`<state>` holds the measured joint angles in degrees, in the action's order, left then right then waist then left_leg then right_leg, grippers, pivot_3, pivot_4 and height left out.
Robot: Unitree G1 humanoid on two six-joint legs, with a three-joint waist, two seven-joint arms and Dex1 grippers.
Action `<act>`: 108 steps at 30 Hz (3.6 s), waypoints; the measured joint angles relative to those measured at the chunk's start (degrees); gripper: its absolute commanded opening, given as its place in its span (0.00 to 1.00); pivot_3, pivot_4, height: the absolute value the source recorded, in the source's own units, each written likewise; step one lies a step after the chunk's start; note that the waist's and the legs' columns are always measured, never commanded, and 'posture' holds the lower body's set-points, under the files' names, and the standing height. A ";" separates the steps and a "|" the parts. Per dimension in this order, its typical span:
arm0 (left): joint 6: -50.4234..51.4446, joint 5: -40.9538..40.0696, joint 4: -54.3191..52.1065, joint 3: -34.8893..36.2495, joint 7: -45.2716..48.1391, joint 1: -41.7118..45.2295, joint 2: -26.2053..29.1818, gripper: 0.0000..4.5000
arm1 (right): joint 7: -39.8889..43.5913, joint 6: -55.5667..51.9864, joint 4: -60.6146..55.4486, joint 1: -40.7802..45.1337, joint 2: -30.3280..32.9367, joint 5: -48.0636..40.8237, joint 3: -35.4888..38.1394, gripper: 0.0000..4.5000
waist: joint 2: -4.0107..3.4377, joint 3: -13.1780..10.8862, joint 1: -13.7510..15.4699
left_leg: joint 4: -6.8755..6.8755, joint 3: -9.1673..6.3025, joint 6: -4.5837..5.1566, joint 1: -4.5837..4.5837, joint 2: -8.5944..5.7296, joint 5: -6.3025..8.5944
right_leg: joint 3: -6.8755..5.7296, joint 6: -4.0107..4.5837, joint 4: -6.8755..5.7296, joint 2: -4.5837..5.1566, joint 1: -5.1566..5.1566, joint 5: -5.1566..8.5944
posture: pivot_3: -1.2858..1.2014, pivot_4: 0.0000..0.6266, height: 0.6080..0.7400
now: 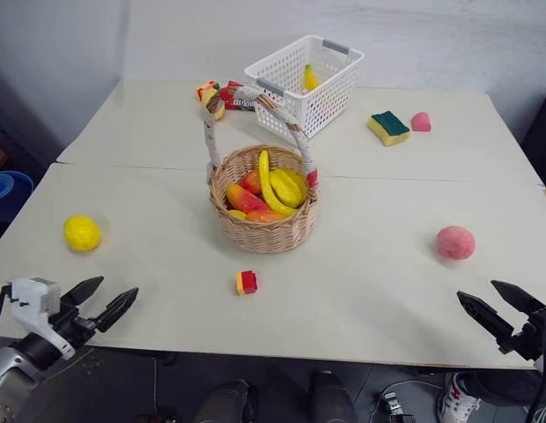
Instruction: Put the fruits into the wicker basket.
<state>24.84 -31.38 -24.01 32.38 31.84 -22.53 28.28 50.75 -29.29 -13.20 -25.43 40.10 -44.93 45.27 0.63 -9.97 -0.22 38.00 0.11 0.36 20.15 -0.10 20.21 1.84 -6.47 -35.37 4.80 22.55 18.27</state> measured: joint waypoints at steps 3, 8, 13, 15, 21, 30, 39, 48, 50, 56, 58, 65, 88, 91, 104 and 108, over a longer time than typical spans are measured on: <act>-0.58 1.11 0.23 -0.08 -0.15 0.40 0.25 1.00 | 0.18 0.12 0.00 -0.04 0.00 0.41 0.00 1.00 | 0.00 0.00 0.01 | 0.00 0.00 0.00 0.00 0.00 0.00 | 0.00 0.00 0.00 0.00 0.00 0.00 | 0.52 0.24 1.00; -0.59 2.17 0.23 -1.37 -0.21 0.83 0.29 1.00 | 0.24 0.41 0.00 0.16 -0.06 0.70 0.00 1.00 | 0.00 0.00 0.03 | 0.00 0.00 0.00 0.01 0.00 0.01 | 0.00 0.00 0.04 0.01 0.00 0.00 | 0.52 0.24 1.00; -0.59 2.35 0.23 -1.99 -0.50 1.57 0.24 1.00 | 0.33 0.68 0.08 0.30 -0.07 1.07 -0.01 1.00 | 0.00 0.00 0.04 | -0.02 -0.01 0.00 0.02 0.01 0.01 | 0.00 0.00 0.04 0.02 0.01 0.00 | 0.52 0.24 1.00; -0.58 2.35 0.23 -1.99 -0.51 1.65 0.24 1.00 | 0.41 0.80 0.24 0.35 -0.07 1.50 -0.03 1.00 | 0.00 0.00 0.04 | -0.02 -0.01 0.00 0.02 0.01 0.02 | 0.00 0.01 0.06 0.02 0.01 0.00 | 0.52 0.24 1.00; -0.38 2.32 0.09 -2.03 -1.25 1.99 0.12 1.00 | 0.79 1.70 1.13 1.04 -0.08 2.29 -0.11 1.00 | -0.01 0.00 0.02 | -0.03 -0.01 0.00 0.03 0.01 0.02 | 0.00 0.01 0.08 0.03 0.01 0.00 | 0.52 0.24 1.00; 5.21 1.08 -4.16 -1.39 -11.97 9.55 -2.26 1.00 | 1.45 0.18 -2.33 2.82 2.01 2.03 -1.13 1.00 | -0.11 -0.01 0.14 | -0.03 -0.02 0.00 0.03 -0.01 0.00 | -0.02 -0.05 0.05 0.01 0.02 -0.03 | 0.52 0.24 1.00; 10.83 -3.56 -7.24 0.83 -16.75 15.33 -0.05 1.00 | 6.45 -11.75 -25.08 3.76 12.50 -20.22 -1.15 1.00 | 0.08 -0.05 0.13 | 0.00 -0.05 -0.14 0.02 0.12 0.01 | -0.08 -0.06 0.04 -0.23 0.00 -0.03 | 0.52 0.24 1.00; 2.97 -0.13 -2.07 -23.25 16.02 23.24 17.20 1.00 | 9.34 -11.92 -28.24 15.15 19.19 -21.41 -11.01 1.00 | -0.08 -0.13 0.28 | -0.02 -0.08 -0.09 0.13 0.00 0.01 | -0.13 0.01 0.31 -0.05 0.01 -0.04 | 0.52 0.24 1.00; 0.26 2.83 3.68 -28.52 19.65 28.91 16.77 1.00 | 9.75 -11.94 -27.95 17.15 20.04 -21.09 -12.48 1.00 | -0.10 -0.14 0.26 | -0.06 -0.09 -0.08 0.15 0.02 0.01 | -0.15 0.00 0.32 -0.08 0.05 -0.05 | 0.52 0.24 1.00; -6.62 10.28 17.53 -39.93 27.20 40.52 12.20 1.00 | 9.57 -12.42 -27.57 18.54 20.54 -20.82 -13.74 1.00 | -0.09 -0.14 0.30 | 0.02 -0.08 -0.25 0.48 0.03 -0.08 | -0.21 -0.07 0.28 -0.17 0.26 -0.08 | 0.52 0.24 1.00; -8.20 11.81 21.12 -42.99 29.79 43.46 9.87 1.00 | 8.27 -12.96 -28.43 18.74 20.54 -21.08 -13.74 1.00 | -0.09 -0.14 0.28 | 0.21 -0.07 -0.21 0.77 0.03 -0.06 | -0.25 -0.11 0.27 -0.20 0.46 -0.10 | 0.52 0.24 1.00; -9.39 14.55 25.17 -47.21 33.16 46.18 6.01 1.00 | 4.86 -13.58 -29.85 17.28 20.34 -21.77 -13.59 1.00 | -0.03 -0.16 0.47 | 0.96 0.05 -0.15 1.30 -0.02 -0.03 | -0.16 -0.20 -0.27 -0.22 1.00 -0.14 | 0.52 0.24 1.00; -2.16 15.01 6.34 -30.58 16.91 22.31 6.02 0.34 | 2.54 -13.13 -26.55 29.27 19.34 -20.60 -26.14 1.00 | -0.01 -0.17 -0.35 | 0.93 0.05 0.10 1.10 0.14 -0.06 | 0.00 -0.29 -0.30 -0.14 0.95 -0.28 | 0.52 0.24 1.00; 1.81 13.29 0.31 -17.58 8.60 12.10 2.85 0.34 | 3.55 -12.51 -25.09 32.53 17.56 -19.42 -29.60 1.00 | -0.02 -0.17 -0.12 | 0.92 0.05 0.10 1.06 0.13 -0.06 | -0.01 -0.27 -0.29 -0.13 0.94 -0.27 | 0.52 0.24 1.00; 8.17 10.52 21.08 12.61 -18.60 18.15 -0.29 0.42 | 5.23 -12.08 -18.88 42.53 12.03 -14.33 -38.28 1.00 | 0.10 -0.14 1.18 | 0.97 -0.02 -0.09 1.14 -0.04 -0.03 | -0.21 -0.24 -0.19 0.01 0.93 -0.28 | 0.52 0.24 1.00; 6.26 10.97 26.48 12.40 -19.16 21.57 2.66 0.70 | 5.66 -12.10 -18.34 42.90 11.85 -14.03 -38.31 1.00 | 0.17 -0.11 1.36 | 0.96 -0.04 -0.13 1.15 -0.03 -0.01 | -0.26 -0.21 -0.17 0.03 0.94 -0.27 | 0.52 0.24 1.00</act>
<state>31.10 -20.40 2.47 44.78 12.68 -0.96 30.94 56.41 -41.39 -31.54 17.46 51.94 -58.96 6.97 0.81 -10.08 1.14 38.96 0.07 0.23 21.30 -0.12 20.19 1.58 -6.68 -35.54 4.83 23.49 18.01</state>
